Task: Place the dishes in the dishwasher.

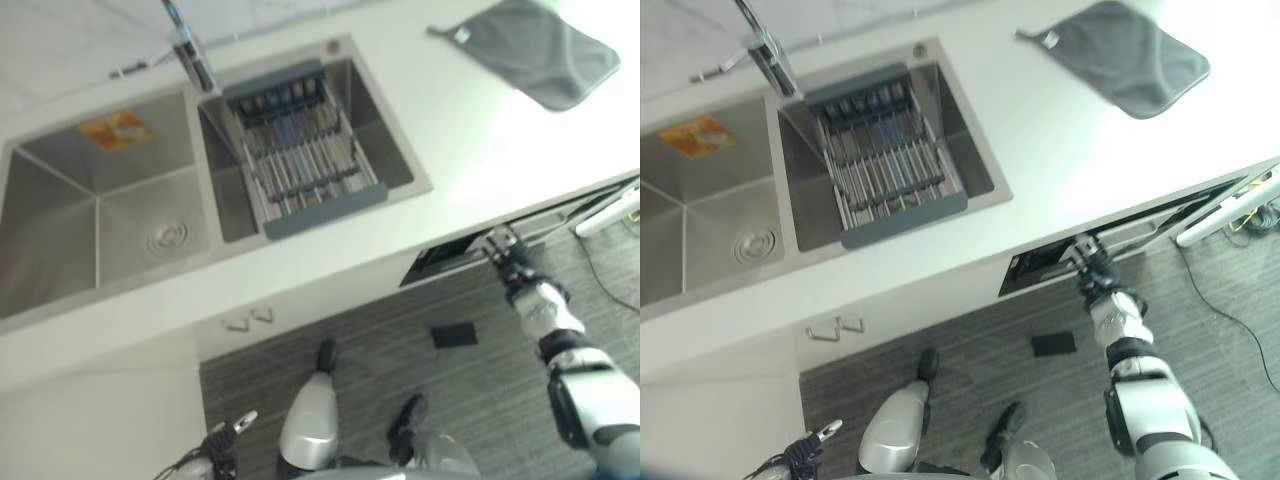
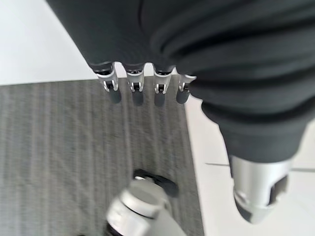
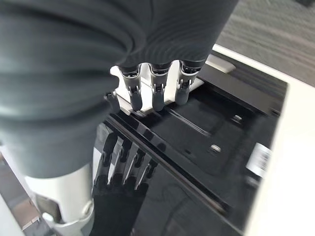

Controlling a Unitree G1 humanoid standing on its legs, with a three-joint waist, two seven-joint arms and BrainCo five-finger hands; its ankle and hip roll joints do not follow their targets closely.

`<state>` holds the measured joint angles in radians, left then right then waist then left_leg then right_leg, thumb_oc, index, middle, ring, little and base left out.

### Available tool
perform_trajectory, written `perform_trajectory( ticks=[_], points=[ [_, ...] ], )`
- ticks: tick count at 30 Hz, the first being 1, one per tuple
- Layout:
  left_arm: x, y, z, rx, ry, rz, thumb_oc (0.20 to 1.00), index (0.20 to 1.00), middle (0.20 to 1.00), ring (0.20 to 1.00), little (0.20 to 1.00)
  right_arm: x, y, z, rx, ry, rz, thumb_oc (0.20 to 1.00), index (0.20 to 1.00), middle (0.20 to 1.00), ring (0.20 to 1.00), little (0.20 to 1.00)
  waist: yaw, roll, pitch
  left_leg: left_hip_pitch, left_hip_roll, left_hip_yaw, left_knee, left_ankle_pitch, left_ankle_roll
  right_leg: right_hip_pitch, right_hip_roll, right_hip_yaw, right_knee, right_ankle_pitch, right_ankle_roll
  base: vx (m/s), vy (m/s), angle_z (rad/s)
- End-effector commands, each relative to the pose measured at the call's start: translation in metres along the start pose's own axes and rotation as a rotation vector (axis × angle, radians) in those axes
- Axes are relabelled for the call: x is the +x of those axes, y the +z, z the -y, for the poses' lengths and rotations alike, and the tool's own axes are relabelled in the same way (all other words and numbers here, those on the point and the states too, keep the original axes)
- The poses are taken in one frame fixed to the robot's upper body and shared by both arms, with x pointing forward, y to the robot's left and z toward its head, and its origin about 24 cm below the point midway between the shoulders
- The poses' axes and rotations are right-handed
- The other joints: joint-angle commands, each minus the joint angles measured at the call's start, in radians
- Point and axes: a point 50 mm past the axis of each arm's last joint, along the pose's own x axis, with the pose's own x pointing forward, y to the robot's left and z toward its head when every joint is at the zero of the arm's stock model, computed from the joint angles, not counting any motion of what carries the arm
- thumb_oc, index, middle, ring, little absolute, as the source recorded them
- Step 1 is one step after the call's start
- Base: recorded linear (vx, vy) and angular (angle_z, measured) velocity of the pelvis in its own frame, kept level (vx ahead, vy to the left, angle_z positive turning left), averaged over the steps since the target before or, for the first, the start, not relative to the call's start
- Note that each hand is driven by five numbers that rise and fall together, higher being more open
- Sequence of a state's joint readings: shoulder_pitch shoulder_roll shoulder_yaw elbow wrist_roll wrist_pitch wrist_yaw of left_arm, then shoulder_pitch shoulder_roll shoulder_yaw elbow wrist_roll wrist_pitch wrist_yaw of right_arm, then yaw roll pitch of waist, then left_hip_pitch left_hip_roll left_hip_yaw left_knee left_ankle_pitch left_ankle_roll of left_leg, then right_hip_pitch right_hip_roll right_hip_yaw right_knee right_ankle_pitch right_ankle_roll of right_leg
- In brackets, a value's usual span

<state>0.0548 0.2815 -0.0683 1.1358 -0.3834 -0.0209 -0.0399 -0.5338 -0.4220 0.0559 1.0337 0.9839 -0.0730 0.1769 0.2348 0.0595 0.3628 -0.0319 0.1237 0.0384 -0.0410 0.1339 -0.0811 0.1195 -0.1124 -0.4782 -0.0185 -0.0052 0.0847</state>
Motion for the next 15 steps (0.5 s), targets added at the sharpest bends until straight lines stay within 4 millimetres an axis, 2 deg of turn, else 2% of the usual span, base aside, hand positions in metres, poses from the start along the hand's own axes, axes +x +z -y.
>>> perform_trajectory(
  ticks=[1, 2, 4, 5, 7, 8, 10, 12, 14, 15],
  points=[
    [-0.004, -0.013, -0.012, 0.050, 0.039, -0.005, 1.000, 1.000, 1.000, 1.000, 1.000, 0.002, 0.018, -0.014, -0.030, 0.075, 0.115, 1.000, 1.000, 1.000, 1.000, 1.000, 0.003, -0.029, -0.037, 0.006, 0.008, 0.090, 0.008, -0.053, -0.004, -0.047, -0.056, 0.036, 0.090, -0.041, 0.031, -0.04, -0.130, -0.27],
    [-0.004, -0.014, -0.011, 0.054, 0.034, -0.005, 1.000, 1.000, 1.000, 1.000, 1.000, 0.001, 0.015, -0.011, -0.030, 0.068, 0.108, 1.000, 1.000, 1.000, 1.000, 1.000, -0.001, -0.030, -0.042, 0.008, 0.010, 0.093, 0.006, -0.053, -0.005, -0.046, -0.054, 0.037, 0.087, -0.041, 0.031, -0.11, -0.165, -0.42],
    [-0.005, -0.025, 0.004, -0.034, -0.123, -0.076, 1.000, 1.000, 1.000, 1.000, 1.000, -0.025, -0.011, 0.034, 0.007, -0.016, 0.061, 1.000, 1.000, 1.000, 1.000, 1.000, -0.056, -0.036, -0.086, 0.032, 0.030, 0.133, -0.002, -0.041, -0.007, -0.037, -0.039, 0.042, 0.059, -0.022, 0.018, -0.08, -0.152, -0.52],
    [-0.005, -0.025, 0.012, -0.009, -0.175, -0.077, 1.000, 1.000, 1.000, 1.000, 1.000, -0.037, -0.020, 0.051, 0.010, -0.049, 0.036, 1.000, 1.000, 1.000, 1.000, 1.000, -0.083, -0.038, -0.106, 0.051, 0.036, 0.146, -0.004, -0.047, -0.009, -0.029, -0.032, 0.054, 0.052, -0.024, 0.015, 0.00, -0.114, -0.44],
    [-0.005, -0.024, 0.016, -0.004, -0.210, -0.077, 1.000, 1.000, 1.000, 1.000, 1.000, -0.045, -0.028, 0.063, 0.023, -0.071, 0.013, 1.000, 1.000, 1.000, 1.000, 1.000, -0.108, -0.038, -0.120, 0.067, 0.041, 0.158, -0.003, -0.054, -0.012, -0.023, -0.025, 0.066, 0.050, -0.028, 0.011, 0.01, -0.052, -0.40],
    [-0.005, -0.020, 0.019, 0.003, -0.239, -0.073, 1.000, 1.000, 1.000, 1.000, 1.000, -0.054, -0.037, 0.072, 0.024, -0.087, -0.011, 1.000, 1.000, 1.000, 1.000, 1.000, -0.134, -0.037, -0.129, 0.086, 0.044, 0.169, -0.002, -0.062, -0.014, -0.017, -0.020, 0.078, 0.051, -0.033, 0.008, 0.01, -0.025, -0.40],
    [-0.004, -0.016, 0.022, 0.008, -0.267, -0.070, 1.000, 1.000, 1.000, 1.000, 1.000, -0.061, -0.046, 0.078, 0.016, -0.093, -0.040, 1.000, 1.000, 1.000, 1.000, 1.000, -0.152, -0.036, -0.135, 0.099, 0.046, 0.177, -0.002, -0.068, -0.014, -0.012, -0.017, 0.088, 0.051, -0.038, 0.005, 0.01, -0.011, -0.36],
    [-0.003, -0.010, 0.026, 0.031, -0.298, -0.063, 1.000, 1.000, 1.000, 1.000, 1.000, -0.073, -0.062, 0.086, -0.004, -0.097, -0.096, 1.000, 1.000, 1.000, 1.000, 1.000, -0.181, -0.035, -0.144, 0.122, 0.047, 0.194, -0.003, -0.078, -0.015, -0.003, -0.014, 0.102, 0.047, -0.041, 0.005, 0.02, 0.014, -0.30],
    [-0.002, -0.006, 0.033, 0.080, -0.337, -0.070, 1.000, 1.000, 1.000, 1.000, 1.000, -0.090, -0.088, 0.094, -0.046, -0.109, -0.182, 1.000, 1.000, 1.000, 1.000, 1.000, -0.217, -0.035, -0.151, 0.147, 0.048, 0.210, 0.004, -0.093, -0.014, 0.007, -0.008, 0.129, 0.050, -0.048, 0.002, 0.04, 0.019, -0.39],
    [-0.002, -0.005, 0.034, 0.084, -0.340, -0.070, 1.000, 1.000, 1.000, 1.000, 1.000, -0.092, -0.091, 0.095, -0.057, -0.108, -0.196, 1.000, 1.000, 1.000, 1.000, 1.000, -0.222, -0.035, -0.151, 0.150, 0.048, 0.212, 0.005, -0.095, -0.013, 0.008, -0.007, 0.132, 0.051, -0.050, 0.002, 0.02, 0.013, -0.46]
  ],
)
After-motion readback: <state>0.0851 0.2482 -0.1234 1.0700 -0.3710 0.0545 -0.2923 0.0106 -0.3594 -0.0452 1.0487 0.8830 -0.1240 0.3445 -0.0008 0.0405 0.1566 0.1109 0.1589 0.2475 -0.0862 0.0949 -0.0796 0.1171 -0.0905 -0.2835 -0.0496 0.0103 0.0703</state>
